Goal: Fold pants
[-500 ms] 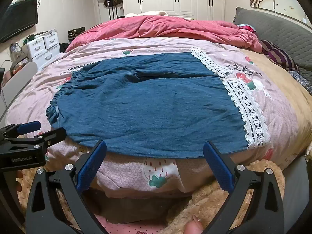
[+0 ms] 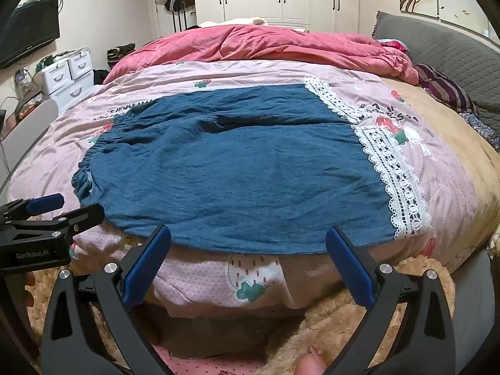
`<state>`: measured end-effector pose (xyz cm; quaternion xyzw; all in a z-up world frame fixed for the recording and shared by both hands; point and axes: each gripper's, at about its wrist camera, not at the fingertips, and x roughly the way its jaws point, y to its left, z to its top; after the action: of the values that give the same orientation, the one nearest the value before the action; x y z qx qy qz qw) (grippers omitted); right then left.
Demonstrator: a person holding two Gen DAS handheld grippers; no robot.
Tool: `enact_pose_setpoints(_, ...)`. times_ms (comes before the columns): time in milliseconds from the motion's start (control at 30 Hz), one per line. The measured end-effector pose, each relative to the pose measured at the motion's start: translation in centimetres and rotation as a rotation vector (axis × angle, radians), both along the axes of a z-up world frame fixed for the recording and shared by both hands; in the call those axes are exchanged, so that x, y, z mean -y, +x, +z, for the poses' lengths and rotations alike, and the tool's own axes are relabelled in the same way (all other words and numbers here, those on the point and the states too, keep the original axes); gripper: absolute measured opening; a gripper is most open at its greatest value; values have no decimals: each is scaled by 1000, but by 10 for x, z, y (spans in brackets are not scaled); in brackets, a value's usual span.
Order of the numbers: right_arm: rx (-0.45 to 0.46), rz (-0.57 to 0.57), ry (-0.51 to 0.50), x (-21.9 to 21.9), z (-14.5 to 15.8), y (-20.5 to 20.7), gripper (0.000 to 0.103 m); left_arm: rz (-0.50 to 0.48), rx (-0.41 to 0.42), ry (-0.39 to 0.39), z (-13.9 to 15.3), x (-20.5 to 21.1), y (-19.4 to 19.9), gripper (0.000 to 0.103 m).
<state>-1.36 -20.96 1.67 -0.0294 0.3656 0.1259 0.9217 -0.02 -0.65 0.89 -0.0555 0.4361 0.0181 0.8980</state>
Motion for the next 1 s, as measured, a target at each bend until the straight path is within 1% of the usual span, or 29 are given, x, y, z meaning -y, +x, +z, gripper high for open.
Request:
enact_pose_setpoints(300, -4, -1, 1, 6, -4, 3, 99, -10, 6, -16, -1, -2, 8, 94)
enact_pose_setpoints(333, -11, -2, 0, 5, -4, 12, 99, -9, 6, -19, -2, -3, 10, 94)
enact_pose_setpoints(600, -9, 31, -22, -3, 2, 36, 99, -9, -5, -56, -3, -17, 29, 94)
enact_pose_setpoints(667, -20, 64, 6, -4, 5, 47, 99, -5, -8, -53, -1, -23, 38, 94)
enact_pose_setpoints(733, -56, 103, 75, -6, 8, 61, 99, 7, 0, -33, 1, -30, 46, 94)
enact_pose_setpoints(800, -66, 137, 100, -12, 12, 76, 99, 20, 6, -37, 4, -41, 54, 94)
enact_pose_setpoints(933, -47, 193, 99, -26, 21, 99, 99, 60, 26, -55, 11, -68, 72, 94)
enact_pose_setpoints(1000, -20, 224, 63, -36, 25, 108, 99, 82, 26, -62, 13, -84, 85, 94)
